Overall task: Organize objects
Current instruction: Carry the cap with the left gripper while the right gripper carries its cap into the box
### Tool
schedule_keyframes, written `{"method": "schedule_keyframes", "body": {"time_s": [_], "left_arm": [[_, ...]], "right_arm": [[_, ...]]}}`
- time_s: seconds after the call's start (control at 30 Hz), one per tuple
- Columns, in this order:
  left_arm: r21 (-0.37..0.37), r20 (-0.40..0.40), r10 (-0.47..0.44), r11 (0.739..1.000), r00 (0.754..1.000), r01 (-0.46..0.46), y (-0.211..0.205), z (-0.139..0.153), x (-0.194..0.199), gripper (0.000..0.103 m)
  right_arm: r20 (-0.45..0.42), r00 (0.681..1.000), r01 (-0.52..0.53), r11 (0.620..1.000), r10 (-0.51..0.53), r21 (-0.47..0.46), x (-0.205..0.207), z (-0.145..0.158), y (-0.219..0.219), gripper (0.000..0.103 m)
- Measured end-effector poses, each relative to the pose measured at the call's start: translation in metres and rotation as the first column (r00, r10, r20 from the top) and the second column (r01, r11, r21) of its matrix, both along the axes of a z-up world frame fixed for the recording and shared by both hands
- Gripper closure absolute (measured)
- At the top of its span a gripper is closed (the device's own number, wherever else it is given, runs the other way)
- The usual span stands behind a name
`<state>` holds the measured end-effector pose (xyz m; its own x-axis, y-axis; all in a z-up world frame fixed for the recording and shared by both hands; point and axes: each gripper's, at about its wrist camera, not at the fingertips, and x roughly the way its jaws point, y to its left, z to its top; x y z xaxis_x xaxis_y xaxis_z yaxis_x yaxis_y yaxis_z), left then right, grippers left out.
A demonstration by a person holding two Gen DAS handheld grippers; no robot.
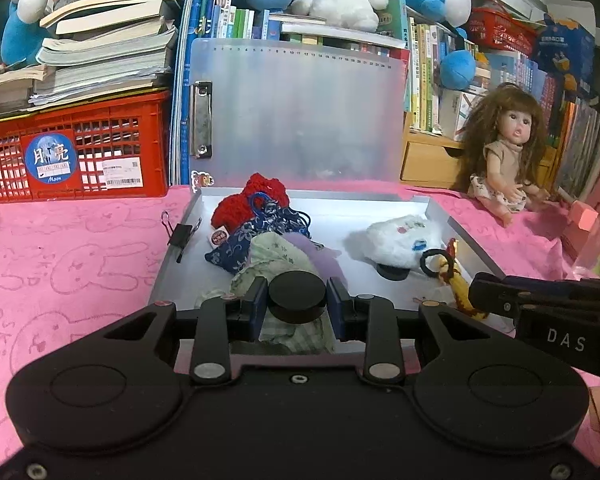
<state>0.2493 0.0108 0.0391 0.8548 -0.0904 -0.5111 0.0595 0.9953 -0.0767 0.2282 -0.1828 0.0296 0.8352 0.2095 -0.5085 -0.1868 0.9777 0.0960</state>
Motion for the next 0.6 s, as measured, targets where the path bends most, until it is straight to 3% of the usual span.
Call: {"method": "schedule_keyframes", "body": {"time_s": [0.6], "left_arm": [[0.002, 0.001, 0.004, 1.000, 1.000, -0.004, 0.000, -0.005, 0.023, 0.073]], "right_arm": [[-0.056, 0.998, 0.003, 1.000, -0.003, 0.003, 0.027, -0.014, 0.001, 0.066]]}}
